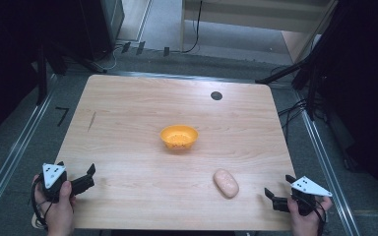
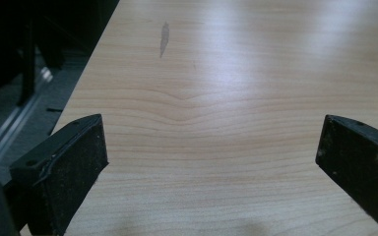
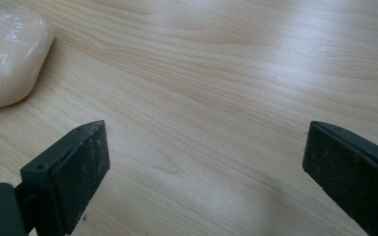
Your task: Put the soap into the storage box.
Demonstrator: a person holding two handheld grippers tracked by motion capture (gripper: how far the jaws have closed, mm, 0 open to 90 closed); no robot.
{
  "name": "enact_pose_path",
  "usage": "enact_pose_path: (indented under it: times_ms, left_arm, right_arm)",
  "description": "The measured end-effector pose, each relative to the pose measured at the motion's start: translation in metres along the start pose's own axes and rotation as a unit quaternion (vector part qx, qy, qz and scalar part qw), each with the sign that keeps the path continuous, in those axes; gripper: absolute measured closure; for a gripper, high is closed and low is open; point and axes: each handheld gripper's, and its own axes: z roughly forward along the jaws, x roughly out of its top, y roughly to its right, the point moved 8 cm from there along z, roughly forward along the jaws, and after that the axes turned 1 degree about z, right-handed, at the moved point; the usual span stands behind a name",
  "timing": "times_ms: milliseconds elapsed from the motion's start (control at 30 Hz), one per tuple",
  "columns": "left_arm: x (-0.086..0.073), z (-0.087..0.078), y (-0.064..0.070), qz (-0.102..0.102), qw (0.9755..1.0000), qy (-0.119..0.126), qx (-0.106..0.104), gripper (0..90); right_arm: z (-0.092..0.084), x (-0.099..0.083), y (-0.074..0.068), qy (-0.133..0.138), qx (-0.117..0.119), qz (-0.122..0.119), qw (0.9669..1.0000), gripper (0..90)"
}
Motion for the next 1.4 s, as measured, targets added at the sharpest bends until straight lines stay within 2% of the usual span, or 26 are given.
enact_pose_path:
  times_ms: [100,233,333,533,633,667,700,833,867,900,933,1033,1133,1400]
  left_arm:
    - [0.0,0.002,0.0,-0.001,1.0,-0.007,0.005,0.0]
    - [0.0,0.002,0.004,0.008,0.9999,-0.003,-0.005,0.0]
    - [0.001,0.0,0.007,0.024,0.9995,0.005,-0.019,0.0]
    - [0.001,-0.001,0.007,0.024,0.9994,0.008,-0.022,0.0]
    - [0.001,0.0,0.007,0.029,0.9995,0.007,-0.014,0.0]
    - [0.001,0.0,0.009,0.037,0.9992,0.008,-0.011,0.0]
    - [0.001,0.0,0.009,0.037,0.9992,0.008,-0.011,0.0]
    - [0.0,-0.002,0.014,0.065,0.9978,0.012,-0.008,0.0]
    - [0.0,-0.002,0.015,0.07,0.9975,0.013,-0.009,0.0]
    - [0.0,-0.002,0.015,0.072,0.9973,0.013,-0.007,0.0]
    - [0.0,-0.002,0.015,0.072,0.9973,0.013,-0.007,0.0]
    - [0.0,-0.002,0.014,0.068,0.9976,0.011,-0.004,0.0]
    - [0.0,-0.002,0.014,0.068,0.9976,0.011,-0.004,0.0]
    - [-0.001,-0.001,0.015,0.071,0.9975,0.007,-0.005,0.0]
  right_arm:
    - [0.001,0.0,0.0,-0.002,0.003,0.0,1.0,3.5]
    - [0.0,0.0,0.0,0.001,0.007,0.001,1.0,2.3]
    - [0.001,-0.001,-0.001,-0.016,0.016,0.0,0.9997,2.2]
    - [0.0,-0.001,-0.003,-0.048,0.019,-0.014,0.9986,2.2]
    - [-0.002,0.003,-0.008,-0.075,0.02,-0.029,0.9966,2.2]
    - [-0.002,0.005,-0.009,-0.079,0.02,-0.03,0.9962,2.2]
    - [-0.002,0.005,-0.009,-0.079,0.02,-0.03,0.9962,2.2]
    - [-0.003,0.012,-0.013,-0.101,0.027,-0.035,0.9939,2.2]
    - [-0.002,0.014,-0.015,-0.108,0.027,-0.04,0.993,2.2]
    - [0.0,0.018,-0.018,-0.126,0.025,-0.049,0.9905,2.2]
    - [0.0,0.018,-0.018,-0.126,0.025,-0.049,0.9905,2.2]
    - [0.004,0.021,-0.022,-0.146,0.026,-0.058,0.9872,2.2]
    - [0.008,0.024,-0.025,-0.151,0.029,-0.059,0.9863,2.4]
    - [0.015,0.035,-0.035,-0.156,0.028,-0.08,0.9842,2.6]
